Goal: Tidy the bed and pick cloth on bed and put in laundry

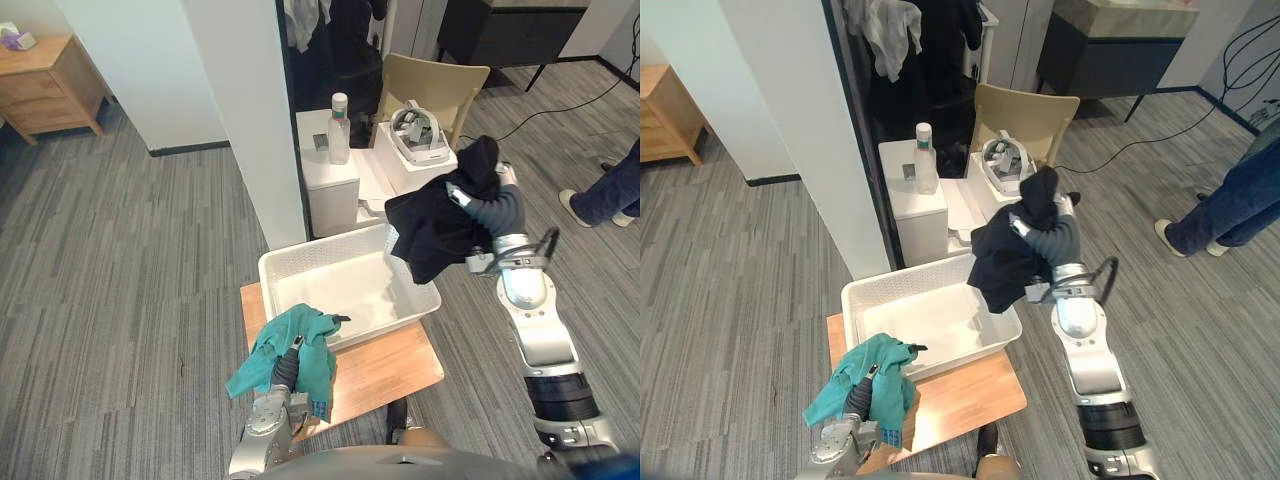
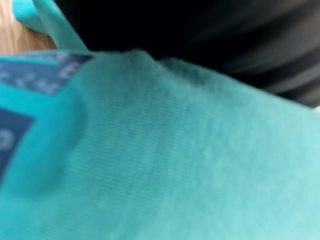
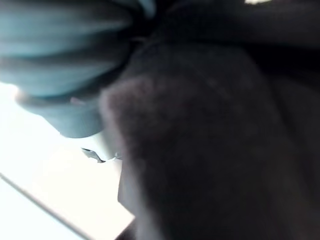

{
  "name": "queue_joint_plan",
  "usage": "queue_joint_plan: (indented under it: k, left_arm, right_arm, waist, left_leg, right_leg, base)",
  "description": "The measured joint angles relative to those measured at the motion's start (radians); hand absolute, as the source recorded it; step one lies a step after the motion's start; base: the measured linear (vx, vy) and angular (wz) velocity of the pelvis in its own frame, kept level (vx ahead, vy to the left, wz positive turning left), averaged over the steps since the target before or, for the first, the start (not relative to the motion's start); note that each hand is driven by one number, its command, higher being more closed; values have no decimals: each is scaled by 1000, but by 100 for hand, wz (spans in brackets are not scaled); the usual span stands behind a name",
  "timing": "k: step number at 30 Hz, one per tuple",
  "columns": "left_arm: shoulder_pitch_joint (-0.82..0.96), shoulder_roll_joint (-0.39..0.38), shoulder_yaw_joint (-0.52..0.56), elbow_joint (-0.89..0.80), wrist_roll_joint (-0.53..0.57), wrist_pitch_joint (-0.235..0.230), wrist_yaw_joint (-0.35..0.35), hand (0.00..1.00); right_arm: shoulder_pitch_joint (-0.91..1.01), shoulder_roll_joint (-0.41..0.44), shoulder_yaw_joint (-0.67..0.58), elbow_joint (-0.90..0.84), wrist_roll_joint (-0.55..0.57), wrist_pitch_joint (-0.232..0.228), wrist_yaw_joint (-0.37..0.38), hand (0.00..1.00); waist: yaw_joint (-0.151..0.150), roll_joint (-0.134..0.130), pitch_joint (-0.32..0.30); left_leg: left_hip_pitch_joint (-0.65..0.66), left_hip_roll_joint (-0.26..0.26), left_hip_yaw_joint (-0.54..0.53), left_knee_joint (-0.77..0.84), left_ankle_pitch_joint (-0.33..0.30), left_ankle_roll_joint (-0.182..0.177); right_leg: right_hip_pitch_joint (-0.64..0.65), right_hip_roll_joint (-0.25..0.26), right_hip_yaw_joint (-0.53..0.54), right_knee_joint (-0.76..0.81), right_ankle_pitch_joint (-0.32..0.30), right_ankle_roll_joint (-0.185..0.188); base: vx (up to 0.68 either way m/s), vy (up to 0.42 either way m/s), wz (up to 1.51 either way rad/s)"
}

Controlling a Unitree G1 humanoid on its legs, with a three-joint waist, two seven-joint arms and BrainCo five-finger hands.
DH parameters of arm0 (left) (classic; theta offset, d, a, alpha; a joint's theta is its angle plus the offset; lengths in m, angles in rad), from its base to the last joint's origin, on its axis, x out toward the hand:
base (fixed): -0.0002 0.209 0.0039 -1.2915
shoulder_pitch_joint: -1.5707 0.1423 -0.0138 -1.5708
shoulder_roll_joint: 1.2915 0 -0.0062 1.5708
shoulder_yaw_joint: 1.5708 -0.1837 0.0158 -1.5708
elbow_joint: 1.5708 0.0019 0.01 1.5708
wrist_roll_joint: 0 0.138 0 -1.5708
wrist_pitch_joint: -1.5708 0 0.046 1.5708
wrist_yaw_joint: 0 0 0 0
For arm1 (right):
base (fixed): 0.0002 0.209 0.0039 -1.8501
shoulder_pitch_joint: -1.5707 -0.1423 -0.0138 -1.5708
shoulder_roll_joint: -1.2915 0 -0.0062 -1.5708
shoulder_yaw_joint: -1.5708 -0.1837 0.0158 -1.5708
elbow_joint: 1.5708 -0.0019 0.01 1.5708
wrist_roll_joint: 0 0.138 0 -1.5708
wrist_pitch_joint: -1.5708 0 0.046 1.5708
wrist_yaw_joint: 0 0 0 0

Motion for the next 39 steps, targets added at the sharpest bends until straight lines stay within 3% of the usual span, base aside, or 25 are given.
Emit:
queue_joint_plan:
  k: [7, 13, 19, 27, 33, 39]
  left_arm:
    - [-10, 0, 0, 35, -7, -2, 3, 100]
    - [-2, 1, 0, 36, -18, -3, 24, 100]
    - [16, 4, 1, 36, -37, -3, 28, 100]
    - [24, 4, -1, 34, -36, -6, 25, 100]
    - [14, 20, -28, -53, -36, -24, 2, 100]
    - [2, 32, -49, -89, -28, -40, -25, 100]
  right_arm:
    - [-99, 64, 155, 47, 0, -1, 21, 100]
    - [-155, 169, 314, 230, 0, 2, 60, 100]
    - [-154, 235, 436, 428, 0, 22, 122, 100]
    - [-164, 264, 418, 660, -31, 52, 130, 100]
    - [-297, 262, 275, 762, -100, 76, 89, 100]
    - [-364, 249, 166, 788, -139, 87, 39, 100]
  waist:
    - [2, -19, -17]
    - [32, -36, -29]
    - [33, -34, -27]
    - [51, -8, -2]
    - [52, 19, 80]
    - [52, 46, 113]
  left_leg:
    - [-14, -22, -31, -9, 13, 20]
    - [-38, -34, -61, -3, 22, 32]
    - [-75, -38, -107, 14, 25, 33]
    - [-107, -37, -152, 12, 45, 31]
    - [-160, -44, -187, 4, 82, 32]
    - [-192, -51, -188, -7, 94, 35]
  right_leg:
    - [1, -26, -20, 0, 27, 15]
    - [-1, -47, -23, 0, 37, 23]
    - [-3, -59, -53, 0, 25, 6]
    - [-4, -63, -95, 0, 10, -9]
    - [-39, -74, -130, 0, 9, -10]
    - [-74, -78, -131, 0, 13, -9]
  base:
    - [-52, 19, 14]
    - [-75, -10, 14]
    - [-43, -25, 19]
    - [-22, -20, 17]
    - [-32, -17, 21]
    - [9, -4, 3]
